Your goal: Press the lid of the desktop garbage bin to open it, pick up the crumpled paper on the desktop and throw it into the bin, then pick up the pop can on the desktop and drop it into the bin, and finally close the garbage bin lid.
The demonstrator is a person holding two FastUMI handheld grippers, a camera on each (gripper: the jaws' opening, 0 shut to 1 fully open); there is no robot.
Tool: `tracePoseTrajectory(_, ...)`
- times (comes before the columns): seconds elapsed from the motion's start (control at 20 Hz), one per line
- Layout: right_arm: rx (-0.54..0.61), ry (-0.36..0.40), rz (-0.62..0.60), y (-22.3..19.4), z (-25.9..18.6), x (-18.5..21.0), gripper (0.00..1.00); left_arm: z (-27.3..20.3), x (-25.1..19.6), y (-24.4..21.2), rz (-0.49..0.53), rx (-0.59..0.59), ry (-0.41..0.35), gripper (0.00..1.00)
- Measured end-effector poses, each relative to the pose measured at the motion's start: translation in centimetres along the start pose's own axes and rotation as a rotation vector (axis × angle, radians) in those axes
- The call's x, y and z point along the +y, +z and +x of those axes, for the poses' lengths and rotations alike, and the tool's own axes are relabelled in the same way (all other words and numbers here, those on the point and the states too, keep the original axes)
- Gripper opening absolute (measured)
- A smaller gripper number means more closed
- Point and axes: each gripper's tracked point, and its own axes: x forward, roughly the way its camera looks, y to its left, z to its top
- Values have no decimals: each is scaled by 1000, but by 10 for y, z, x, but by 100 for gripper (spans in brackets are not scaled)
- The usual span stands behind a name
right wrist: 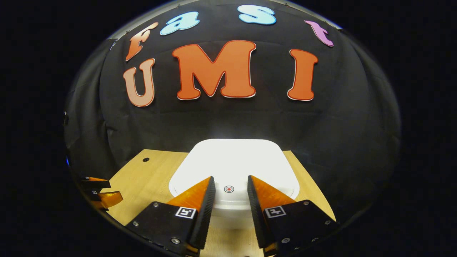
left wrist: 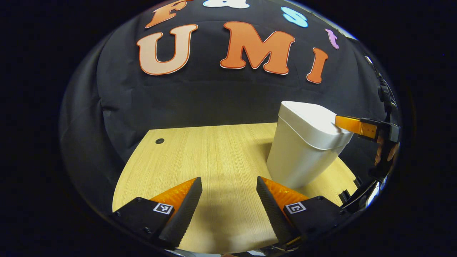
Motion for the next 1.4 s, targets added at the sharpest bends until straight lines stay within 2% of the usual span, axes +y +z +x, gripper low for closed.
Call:
tracePoseTrajectory(0.25, -59, 6, -20, 1, -4, 4, 55, 2, 4, 15, 16, -43, -9, 98)
tracePoseTrajectory(0.35, -87, 4, -31, 4, -6, 10, 67, 2, 7, 27, 7, -76, -8, 98)
tracePoseTrajectory(0.4, -99, 6, -38, 3, -8, 13, 76, 2, 8, 32, 4, -94, -4, 98)
tracePoseTrajectory(0.6, -168, 20, -87, 11, -19, 32, 83, -2, 23, 58, 30, -165, 27, 98)
tracePoseTrajectory(0.85, -242, 37, -136, 23, -32, 52, 86, -19, 40, 87, 52, -274, 68, 98)
tracePoseTrajectory(1.15, -266, 46, -100, 28, -40, 63, 87, -46, 51, 121, 73, -408, 97, 98)
tracePoseTrajectory(1.4, -272, 78, -91, 36, -44, 77, 88, -75, 63, 147, 101, -519, 151, 99)
